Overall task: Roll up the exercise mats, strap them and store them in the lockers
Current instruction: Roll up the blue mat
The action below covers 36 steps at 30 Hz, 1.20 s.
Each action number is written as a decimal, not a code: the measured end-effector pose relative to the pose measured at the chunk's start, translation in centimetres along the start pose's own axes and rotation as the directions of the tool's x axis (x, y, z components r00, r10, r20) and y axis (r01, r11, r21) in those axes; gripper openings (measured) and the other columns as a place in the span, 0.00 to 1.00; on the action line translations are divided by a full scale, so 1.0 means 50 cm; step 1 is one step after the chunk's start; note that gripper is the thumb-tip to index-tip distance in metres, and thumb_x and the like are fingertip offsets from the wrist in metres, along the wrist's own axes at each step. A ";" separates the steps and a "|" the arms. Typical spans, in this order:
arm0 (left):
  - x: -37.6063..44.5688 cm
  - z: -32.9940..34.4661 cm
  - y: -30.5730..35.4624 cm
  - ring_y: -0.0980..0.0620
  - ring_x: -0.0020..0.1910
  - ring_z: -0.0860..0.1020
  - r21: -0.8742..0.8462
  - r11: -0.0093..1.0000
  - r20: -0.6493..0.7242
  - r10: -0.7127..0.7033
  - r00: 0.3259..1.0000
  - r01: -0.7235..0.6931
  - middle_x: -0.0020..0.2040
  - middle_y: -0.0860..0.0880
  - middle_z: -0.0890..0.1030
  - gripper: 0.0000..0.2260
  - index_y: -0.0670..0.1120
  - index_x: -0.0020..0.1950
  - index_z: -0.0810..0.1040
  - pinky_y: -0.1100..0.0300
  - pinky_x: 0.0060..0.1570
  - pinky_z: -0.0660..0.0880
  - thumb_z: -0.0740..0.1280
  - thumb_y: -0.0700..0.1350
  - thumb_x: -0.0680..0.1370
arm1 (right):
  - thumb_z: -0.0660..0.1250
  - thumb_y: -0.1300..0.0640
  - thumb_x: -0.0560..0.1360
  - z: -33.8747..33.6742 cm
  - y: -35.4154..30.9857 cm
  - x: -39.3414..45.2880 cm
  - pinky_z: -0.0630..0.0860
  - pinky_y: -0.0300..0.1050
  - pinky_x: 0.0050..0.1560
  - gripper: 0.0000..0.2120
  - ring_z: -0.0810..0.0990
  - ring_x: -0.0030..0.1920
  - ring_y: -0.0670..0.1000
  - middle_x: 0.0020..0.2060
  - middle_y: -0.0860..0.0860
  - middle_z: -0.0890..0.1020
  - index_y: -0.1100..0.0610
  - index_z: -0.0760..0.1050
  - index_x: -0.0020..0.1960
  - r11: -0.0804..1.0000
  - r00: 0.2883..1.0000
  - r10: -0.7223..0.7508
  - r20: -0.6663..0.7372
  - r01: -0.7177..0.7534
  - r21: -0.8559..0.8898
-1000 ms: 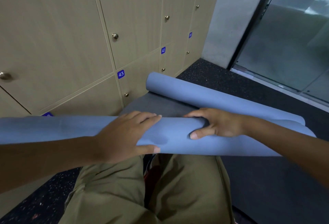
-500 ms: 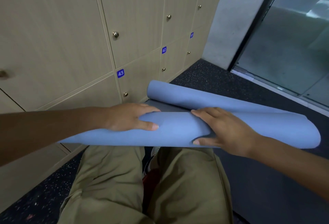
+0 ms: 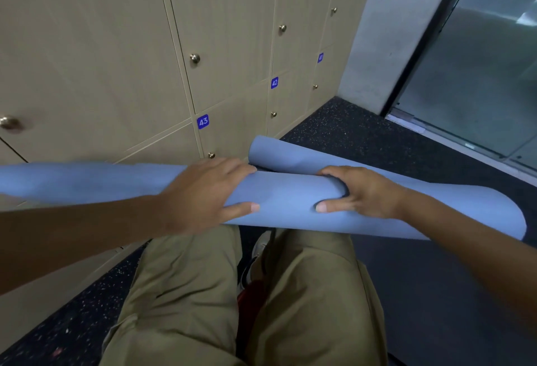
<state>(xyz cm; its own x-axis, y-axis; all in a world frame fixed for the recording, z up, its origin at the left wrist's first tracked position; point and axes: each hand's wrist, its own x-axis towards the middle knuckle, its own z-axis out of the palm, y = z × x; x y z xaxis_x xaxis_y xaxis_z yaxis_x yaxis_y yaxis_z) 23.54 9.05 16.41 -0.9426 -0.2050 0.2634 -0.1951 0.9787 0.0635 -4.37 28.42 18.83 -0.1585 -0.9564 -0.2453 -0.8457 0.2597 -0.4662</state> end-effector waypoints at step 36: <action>0.150 0.042 -0.107 0.49 0.65 0.75 0.073 0.986 0.442 -0.165 0.882 0.148 0.68 0.56 0.75 0.50 0.58 0.75 0.63 0.49 0.62 0.73 0.68 0.80 0.59 | 0.75 0.28 0.55 -0.012 0.094 0.133 0.70 0.58 0.66 0.50 0.74 0.61 0.54 0.60 0.46 0.76 0.38 0.63 0.72 0.969 0.997 0.071 -0.023 -0.074 -0.235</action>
<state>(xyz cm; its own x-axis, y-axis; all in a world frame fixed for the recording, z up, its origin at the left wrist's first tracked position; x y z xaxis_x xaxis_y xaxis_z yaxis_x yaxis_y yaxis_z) 16.97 2.30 16.03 -0.9185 -0.3388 -0.2038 -0.3520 0.9355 0.0315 -9.71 23.18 15.54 -0.2298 -0.9384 -0.2580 -0.9276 0.2914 -0.2338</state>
